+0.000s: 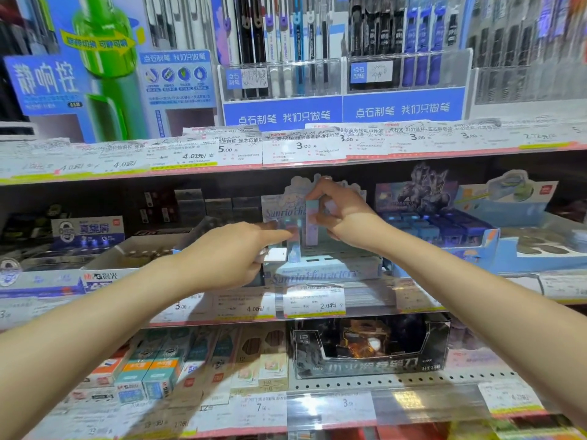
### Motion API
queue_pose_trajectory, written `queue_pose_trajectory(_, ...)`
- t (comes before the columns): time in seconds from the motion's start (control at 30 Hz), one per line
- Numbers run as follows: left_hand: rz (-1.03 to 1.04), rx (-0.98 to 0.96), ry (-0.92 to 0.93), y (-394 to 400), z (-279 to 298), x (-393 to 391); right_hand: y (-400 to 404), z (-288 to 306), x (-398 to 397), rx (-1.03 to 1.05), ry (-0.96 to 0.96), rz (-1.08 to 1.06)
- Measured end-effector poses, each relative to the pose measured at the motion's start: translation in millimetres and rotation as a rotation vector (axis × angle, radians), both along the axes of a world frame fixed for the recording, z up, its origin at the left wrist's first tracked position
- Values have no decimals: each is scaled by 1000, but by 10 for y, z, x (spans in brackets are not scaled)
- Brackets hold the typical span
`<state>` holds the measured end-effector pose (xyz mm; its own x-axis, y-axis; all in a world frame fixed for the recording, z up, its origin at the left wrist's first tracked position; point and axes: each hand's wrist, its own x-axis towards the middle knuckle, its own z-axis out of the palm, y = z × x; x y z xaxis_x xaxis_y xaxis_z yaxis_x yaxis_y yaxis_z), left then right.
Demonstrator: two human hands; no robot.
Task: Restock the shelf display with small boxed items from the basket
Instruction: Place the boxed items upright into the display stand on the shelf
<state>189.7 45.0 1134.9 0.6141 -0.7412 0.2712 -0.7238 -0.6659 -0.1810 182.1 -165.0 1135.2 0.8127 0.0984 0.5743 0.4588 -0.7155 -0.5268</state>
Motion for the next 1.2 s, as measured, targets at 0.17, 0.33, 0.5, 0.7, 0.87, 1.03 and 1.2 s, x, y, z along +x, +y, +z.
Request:
queue_pose_trajectory(0.17,-45,-11,60,2,52,50,-27,-101,76,2,33,-17)
queue_pose_trajectory(0.33,-42,-11,71,-2,65,65,-13,-95,96,73,65,25)
queue_pose_trajectory(0.5,-46,-14,64,3,58,68,-9,-159,111,-12,118,1)
queue_pose_trajectory(0.7,-34,5,85,4,95,55,-89,-156,87,-122,-40,-46)
queue_pose_trajectory(0.87,-18,33,94,-16,121,5,-166,-121,94,-115,22,-70)
queue_pose_trajectory(1.03,26,80,66,-56,202,-82,-143,-119,87,-193,85,-2)
queue_pose_trajectory(1.2,9,54,111,-58,224,-79,-110,-7,33,-126,217,7)
